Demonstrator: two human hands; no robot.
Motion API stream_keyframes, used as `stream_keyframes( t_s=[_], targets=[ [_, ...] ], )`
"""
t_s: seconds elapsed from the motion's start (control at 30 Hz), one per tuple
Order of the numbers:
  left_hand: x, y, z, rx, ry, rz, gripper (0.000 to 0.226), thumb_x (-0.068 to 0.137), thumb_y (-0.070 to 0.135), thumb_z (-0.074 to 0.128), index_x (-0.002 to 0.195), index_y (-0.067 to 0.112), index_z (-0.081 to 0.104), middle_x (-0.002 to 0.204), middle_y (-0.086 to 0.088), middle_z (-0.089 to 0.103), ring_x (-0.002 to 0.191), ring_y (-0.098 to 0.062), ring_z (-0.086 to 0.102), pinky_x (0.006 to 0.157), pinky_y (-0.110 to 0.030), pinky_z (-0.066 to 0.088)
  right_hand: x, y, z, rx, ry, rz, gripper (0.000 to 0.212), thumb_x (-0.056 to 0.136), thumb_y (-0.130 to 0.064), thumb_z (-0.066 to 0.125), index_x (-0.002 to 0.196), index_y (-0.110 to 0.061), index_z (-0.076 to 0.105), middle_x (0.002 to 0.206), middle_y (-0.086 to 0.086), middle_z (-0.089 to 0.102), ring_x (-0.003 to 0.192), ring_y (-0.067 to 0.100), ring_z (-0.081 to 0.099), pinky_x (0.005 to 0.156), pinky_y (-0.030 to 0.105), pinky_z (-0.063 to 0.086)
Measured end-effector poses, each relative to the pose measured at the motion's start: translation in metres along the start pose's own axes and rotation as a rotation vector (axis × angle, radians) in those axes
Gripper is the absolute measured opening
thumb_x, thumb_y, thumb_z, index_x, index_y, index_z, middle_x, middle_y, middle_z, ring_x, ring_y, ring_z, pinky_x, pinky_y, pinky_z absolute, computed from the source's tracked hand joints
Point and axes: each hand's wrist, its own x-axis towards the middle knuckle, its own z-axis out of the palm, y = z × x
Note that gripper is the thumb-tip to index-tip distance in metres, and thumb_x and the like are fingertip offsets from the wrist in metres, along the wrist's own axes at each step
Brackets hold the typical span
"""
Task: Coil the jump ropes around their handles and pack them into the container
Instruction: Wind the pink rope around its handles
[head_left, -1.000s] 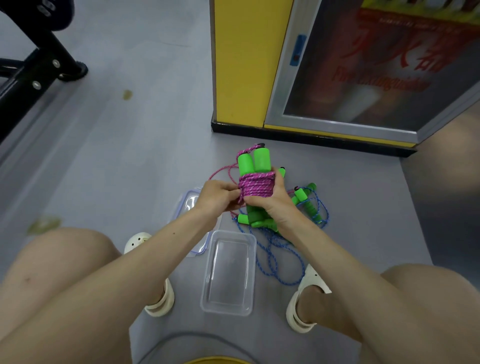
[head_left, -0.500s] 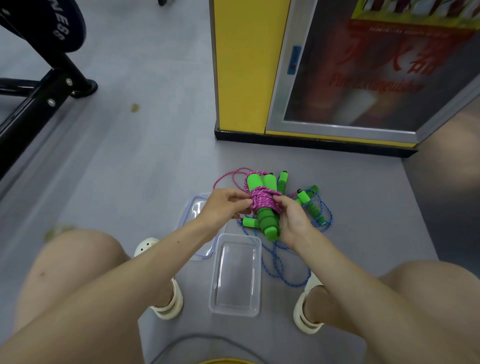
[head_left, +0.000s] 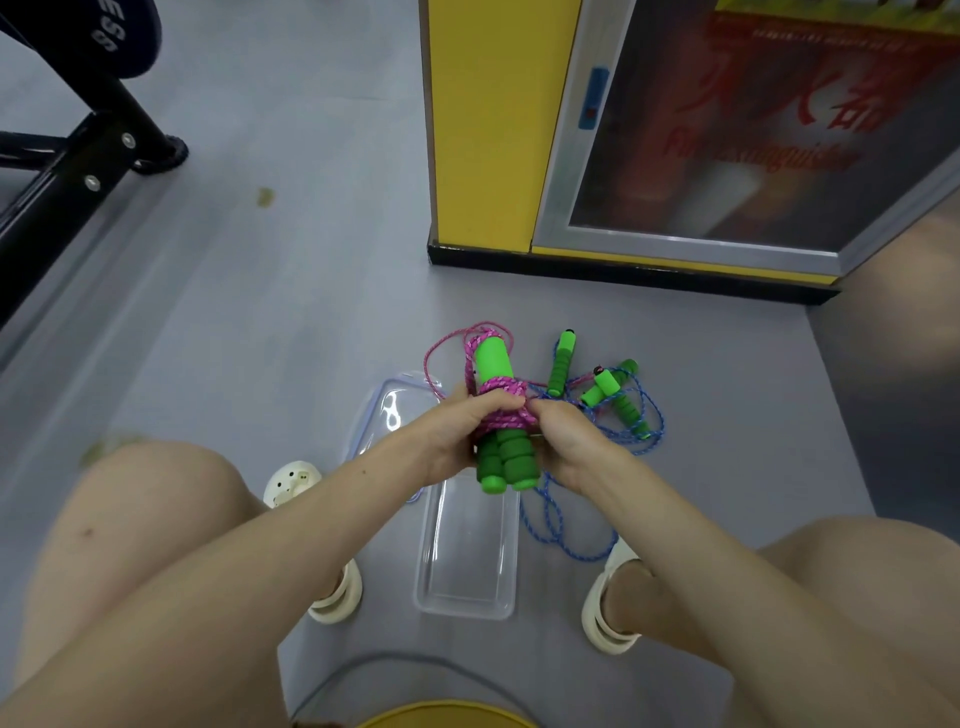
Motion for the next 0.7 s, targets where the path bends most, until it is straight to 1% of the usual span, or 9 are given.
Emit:
stream_keyframes(
  t_s=[0.07, 0.17, 0.27, 0.33, 0.4, 0.47, 0.53, 0.6, 0.7],
  targets=[
    [0.003, -0.001, 0.0, -0.061, 0.06, 0.046, 0.066, 0.067, 0.021, 0.079, 0.126, 0.014, 0.05, 0.113, -0.015, 0.068, 0.103, -0.032, 0.065, 0.086, -0.049, 0.055, 0.0, 0.0, 0.002, -0.034, 0.029, -0.071, 0.024, 0.096, -0.015, 0.046, 0.105, 0.0, 0.063, 0.102, 0.021, 0.068, 0.089, 0.03, 0.065, 0.087, 0.048, 0.054],
    [0.009, -0.001, -0.005, -0.149, 0.164, 0.086, 0.078, 0.063, 0.021, 0.084, 0.13, 0.014, 0.044, 0.116, -0.013, 0.066, 0.103, -0.03, 0.066, 0.085, -0.048, 0.056, -0.003, -0.004, 0.003, 0.018, 0.039, -0.14, 0.016, 0.098, -0.021, 0.049, 0.092, -0.01, 0.06, 0.087, 0.01, 0.064, 0.074, 0.02, 0.062, 0.067, 0.036, 0.054],
    [0.014, 0.0, -0.009, -0.213, 0.173, 0.118, 0.064, 0.078, 0.018, 0.076, 0.132, 0.018, 0.043, 0.118, -0.009, 0.065, 0.106, -0.027, 0.065, 0.084, -0.041, 0.055, -0.003, -0.003, 0.002, 0.012, 0.026, -0.176, 0.015, 0.098, -0.023, 0.051, 0.098, -0.009, 0.058, 0.088, 0.006, 0.063, 0.075, 0.018, 0.062, 0.071, 0.038, 0.055],
    [0.014, 0.003, -0.009, -0.238, 0.148, 0.126, 0.051, 0.087, 0.024, 0.067, 0.133, 0.021, 0.045, 0.118, -0.005, 0.065, 0.105, -0.023, 0.064, 0.082, -0.039, 0.055, -0.003, -0.001, 0.0, 0.021, 0.049, -0.194, 0.017, 0.099, -0.019, 0.049, 0.106, -0.006, 0.057, 0.088, 0.006, 0.062, 0.072, 0.017, 0.062, 0.067, 0.036, 0.055],
    [0.013, 0.003, -0.009, -0.249, 0.157, 0.113, 0.041, 0.094, 0.029, 0.057, 0.133, 0.021, 0.047, 0.113, -0.003, 0.065, 0.102, -0.021, 0.063, 0.078, -0.037, 0.054, -0.005, -0.001, -0.003, 0.007, 0.085, -0.208, 0.02, 0.1, -0.014, 0.045, 0.111, -0.002, 0.058, 0.091, 0.009, 0.063, 0.072, 0.016, 0.061, 0.061, 0.031, 0.055],
    [0.013, 0.002, -0.009, -0.247, 0.176, 0.094, 0.038, 0.096, 0.026, 0.053, 0.133, 0.016, 0.049, 0.11, -0.003, 0.065, 0.097, -0.019, 0.062, 0.075, -0.034, 0.053, -0.003, 0.0, -0.006, -0.068, 0.118, -0.233, 0.026, 0.1, -0.011, 0.042, 0.112, 0.005, 0.059, 0.099, 0.02, 0.064, 0.074, 0.016, 0.06, 0.056, 0.022, 0.054],
    [0.014, -0.001, -0.012, -0.2, 0.195, 0.082, 0.037, 0.096, 0.022, 0.055, 0.131, 0.011, 0.052, 0.107, -0.003, 0.065, 0.093, -0.018, 0.062, 0.071, -0.032, 0.051, 0.001, 0.004, -0.007, -0.122, 0.117, -0.265, 0.034, 0.101, -0.016, 0.041, 0.108, 0.011, 0.061, 0.106, 0.028, 0.064, 0.079, 0.02, 0.061, 0.061, 0.02, 0.054],
    [0.016, -0.005, -0.016, -0.14, 0.207, 0.067, 0.037, 0.093, 0.017, 0.058, 0.129, 0.009, 0.053, 0.109, -0.005, 0.066, 0.093, -0.018, 0.062, 0.07, -0.032, 0.049, 0.004, 0.01, -0.008, -0.16, 0.11, -0.239, 0.042, 0.101, -0.029, 0.041, 0.102, 0.005, 0.066, 0.099, 0.022, 0.069, 0.084, 0.025, 0.066, 0.073, 0.029, 0.055],
    [0.023, -0.011, -0.023, -0.108, 0.232, 0.044, 0.049, 0.085, 0.01, 0.067, 0.131, 0.008, 0.05, 0.118, -0.01, 0.064, 0.096, -0.022, 0.064, 0.067, -0.032, 0.05, 0.017, 0.019, -0.009, -0.225, 0.095, -0.123, 0.051, 0.098, -0.047, 0.041, 0.101, -0.005, 0.069, 0.093, 0.01, 0.072, 0.084, 0.02, 0.068, 0.079, 0.033, 0.052]
  ],
)
